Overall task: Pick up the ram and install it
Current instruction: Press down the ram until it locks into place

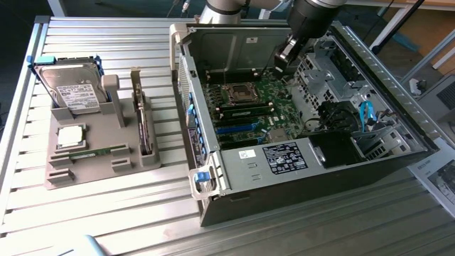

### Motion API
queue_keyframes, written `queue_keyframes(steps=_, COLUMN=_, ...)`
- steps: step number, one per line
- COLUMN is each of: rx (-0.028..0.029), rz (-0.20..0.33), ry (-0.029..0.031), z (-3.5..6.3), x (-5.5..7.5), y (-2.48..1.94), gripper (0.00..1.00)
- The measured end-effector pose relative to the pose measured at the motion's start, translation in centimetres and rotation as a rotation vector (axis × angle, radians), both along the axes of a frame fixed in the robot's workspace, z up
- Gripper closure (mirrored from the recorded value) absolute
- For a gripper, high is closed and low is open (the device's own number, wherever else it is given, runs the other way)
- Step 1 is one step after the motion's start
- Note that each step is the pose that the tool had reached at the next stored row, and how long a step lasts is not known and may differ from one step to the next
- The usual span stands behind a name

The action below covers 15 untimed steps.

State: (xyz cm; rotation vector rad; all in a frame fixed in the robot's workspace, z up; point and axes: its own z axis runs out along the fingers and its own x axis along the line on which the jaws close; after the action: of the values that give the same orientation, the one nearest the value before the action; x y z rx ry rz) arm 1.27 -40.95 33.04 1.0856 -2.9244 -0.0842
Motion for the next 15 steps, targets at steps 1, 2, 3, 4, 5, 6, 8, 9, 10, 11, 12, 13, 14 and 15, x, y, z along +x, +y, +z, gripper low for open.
queue_keyframes(steps=1, rx=-0.0001, rz=-0.037, ry=0.0, z=-0.01, x=0.0, y=0.0, gripper=0.9)
queue_keyframes(steps=2, rx=-0.0001, rz=-0.059, ry=0.0, z=-0.02, x=0.0, y=0.0, gripper=0.9)
queue_keyframes(steps=3, rx=-0.0002, rz=-0.079, ry=0.0, z=-0.02, x=0.0, y=0.0, gripper=0.9)
queue_keyframes(steps=4, rx=-0.0002, rz=-0.103, ry=0.0, z=-0.03, x=0.0, y=0.0, gripper=0.9)
queue_keyframes(steps=5, rx=-0.0003, rz=-0.124, ry=0.0, z=-0.03, x=0.0, y=0.0, gripper=0.9)
queue_keyframes(steps=6, rx=-0.0003, rz=-0.155, ry=0.0, z=-0.04, x=0.0, y=0.0, gripper=0.9)
queue_keyframes(steps=8, rx=-0.0005, rz=-0.225, ry=0.0, z=-0.06, x=0.0, y=0.0, gripper=0.9)
queue_keyframes(steps=9, rx=-0.0005, rz=-0.243, ry=0.0, z=-0.07, x=0.0, y=0.0, gripper=0.9)
queue_keyframes(steps=10, rx=-0.0006, rz=-0.262, ry=0.0, z=-0.07, x=0.0, y=0.0, gripper=0.9)
queue_keyframes(steps=11, rx=-0.0006, rz=-0.28, ry=0.0, z=-0.07, x=0.0, y=0.0, gripper=0.9)
queue_keyframes(steps=12, rx=-0.0007, rz=-0.299, ry=0.0, z=-0.08, x=0.0, y=0.0, gripper=0.9)
queue_keyframes(steps=13, rx=-0.0007, rz=-0.32, ry=0.0, z=-0.08, x=0.0, y=0.0, gripper=0.9)
queue_keyframes(steps=14, rx=-0.0008, rz=-0.342, ry=0.0, z=-0.09, x=0.0, y=0.0, gripper=0.9)
queue_keyframes(steps=15, rx=-0.0008, rz=-0.364, ry=0.0, z=-0.1, x=0.0, y=0.0, gripper=0.9)
